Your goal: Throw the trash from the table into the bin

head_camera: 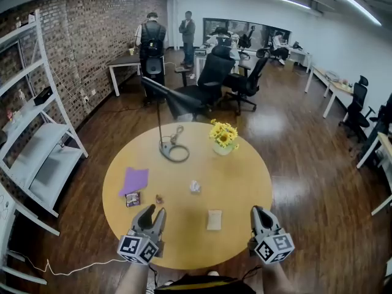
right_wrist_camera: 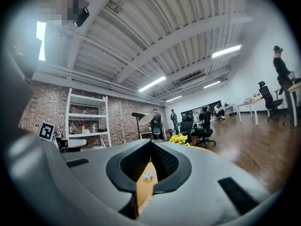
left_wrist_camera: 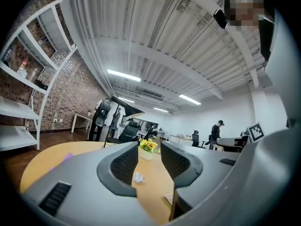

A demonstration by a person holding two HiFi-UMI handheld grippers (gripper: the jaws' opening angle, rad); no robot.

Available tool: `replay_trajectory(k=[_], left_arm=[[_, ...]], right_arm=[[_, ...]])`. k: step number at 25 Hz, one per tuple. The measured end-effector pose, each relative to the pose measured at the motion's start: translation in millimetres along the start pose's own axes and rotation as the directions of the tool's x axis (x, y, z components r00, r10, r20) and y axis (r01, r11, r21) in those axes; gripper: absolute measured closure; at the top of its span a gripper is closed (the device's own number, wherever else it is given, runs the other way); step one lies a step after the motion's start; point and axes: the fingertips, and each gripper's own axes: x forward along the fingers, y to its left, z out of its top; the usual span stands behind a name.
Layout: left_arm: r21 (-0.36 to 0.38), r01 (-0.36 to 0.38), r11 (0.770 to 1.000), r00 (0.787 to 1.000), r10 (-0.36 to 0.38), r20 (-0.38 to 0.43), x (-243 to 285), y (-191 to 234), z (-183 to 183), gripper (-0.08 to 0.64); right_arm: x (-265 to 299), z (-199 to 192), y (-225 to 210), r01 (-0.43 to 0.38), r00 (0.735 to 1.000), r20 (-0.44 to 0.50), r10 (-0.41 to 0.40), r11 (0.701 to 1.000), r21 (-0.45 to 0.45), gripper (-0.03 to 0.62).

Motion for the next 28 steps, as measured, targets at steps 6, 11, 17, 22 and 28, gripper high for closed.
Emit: replay_trajectory(k=[6,11,17,22,28], left_arm=[[-0.004,0.058,0.998,0.995,-0.058,-0.084,46.2,-35.5,-41.2,0.333],[-0.044,0.129,0.991,0.968,-0.135,-0.213,81.5,-78.5,-86.7,0.313],[-0.061,0.139,0.988,0.915,-0.152,-0.373,98.7,-109.7,-157.1,0.313],[-0.054,0.061,0.997,0.865,-0.08,-0.496,108.4,-114.8,-212.3,0.313],[0.04,-0.014,0.999,0.747,0.037,-0.664,120.7,-108.6,-283.8,0.278]], right_arm=[[-33.9,-3.9,-46.8,0.095,0.995,-0.005,-0.095,0.995,0.021,0.588],[-68.9,-7.4,-81.8,0.178,0.984,-0.03,-0.177,0.983,0.047,0.588],[-101.3,-35.3,-110.0,0.228,0.972,-0.086,-0.22,0.97,0.087,0.588],[-119.2,-56.9,-129.6,0.249,0.96,-0.159,-0.231,0.963,0.101,0.588],[-136.6,-82.3,-143.6,0.277,0.944,-0.216,-0.247,0.953,0.121,0.588]])
